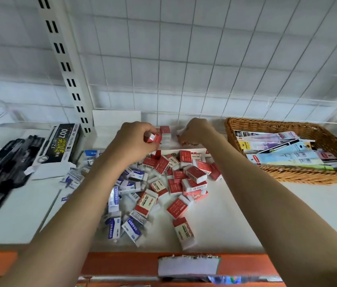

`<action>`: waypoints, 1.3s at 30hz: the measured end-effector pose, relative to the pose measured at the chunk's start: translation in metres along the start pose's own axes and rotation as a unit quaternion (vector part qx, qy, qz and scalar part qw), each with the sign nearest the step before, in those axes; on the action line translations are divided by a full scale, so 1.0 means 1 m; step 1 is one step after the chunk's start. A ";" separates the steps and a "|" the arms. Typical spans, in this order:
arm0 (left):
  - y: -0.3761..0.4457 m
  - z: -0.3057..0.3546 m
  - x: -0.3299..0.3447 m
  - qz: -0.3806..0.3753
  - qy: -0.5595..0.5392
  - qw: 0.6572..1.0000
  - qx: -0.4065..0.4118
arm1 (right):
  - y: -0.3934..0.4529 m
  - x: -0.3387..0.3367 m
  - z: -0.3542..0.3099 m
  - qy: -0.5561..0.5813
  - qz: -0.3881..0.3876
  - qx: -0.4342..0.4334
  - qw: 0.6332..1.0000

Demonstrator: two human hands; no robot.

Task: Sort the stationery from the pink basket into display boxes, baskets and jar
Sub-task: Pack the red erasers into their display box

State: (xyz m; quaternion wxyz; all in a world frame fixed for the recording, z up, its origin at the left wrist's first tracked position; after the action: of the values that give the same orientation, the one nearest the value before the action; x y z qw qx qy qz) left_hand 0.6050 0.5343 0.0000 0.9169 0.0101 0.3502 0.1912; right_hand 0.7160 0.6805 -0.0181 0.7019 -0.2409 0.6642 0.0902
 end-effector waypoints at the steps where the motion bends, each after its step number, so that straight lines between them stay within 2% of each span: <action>1: 0.001 -0.001 0.001 0.002 0.003 1.000 0.000 | 0.005 0.003 -0.003 0.000 -0.010 0.003 1.000; 10: 0.009 -0.007 0.010 -0.002 0.020 1.000 -0.021 | 0.019 0.004 -0.014 0.037 -0.021 -0.016 0.999; 19: 0.015 -0.005 0.009 -0.019 0.030 0.999 -0.028 | 0.018 0.007 0.004 0.229 -0.070 -0.027 0.970; 23: 0.015 -0.005 0.009 -0.021 0.031 0.999 -0.024 | 0.023 0.011 0.003 0.249 -0.031 -0.016 0.968; 28: 0.014 -0.005 0.009 -0.019 0.030 0.999 -0.021 | 0.022 0.010 0.002 0.158 0.049 -0.005 0.986; 33: 0.015 -0.006 0.010 -0.020 0.034 0.999 -0.027 | 0.017 0.008 0.004 0.199 0.138 -0.001 0.970; 39: 0.015 -0.005 0.010 -0.019 0.041 0.998 -0.035 | 0.016 0.007 0.000 0.170 0.142 -0.033 0.975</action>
State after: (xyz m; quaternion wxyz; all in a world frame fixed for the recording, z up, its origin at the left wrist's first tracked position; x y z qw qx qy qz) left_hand 0.6032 0.5513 -0.0077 0.9049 -0.0365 0.3810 0.1861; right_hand 0.7094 0.6929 -0.0286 0.5508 -0.1790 0.7977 0.1681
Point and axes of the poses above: each hand's wrist, its own y-axis towards the middle knuckle, its own x-axis out of the palm, z = x × y, the point moved 3 cm from there along y, towards the middle knuckle, and after that the axes turned 13 degrees about -y, right-handed, at the moved point
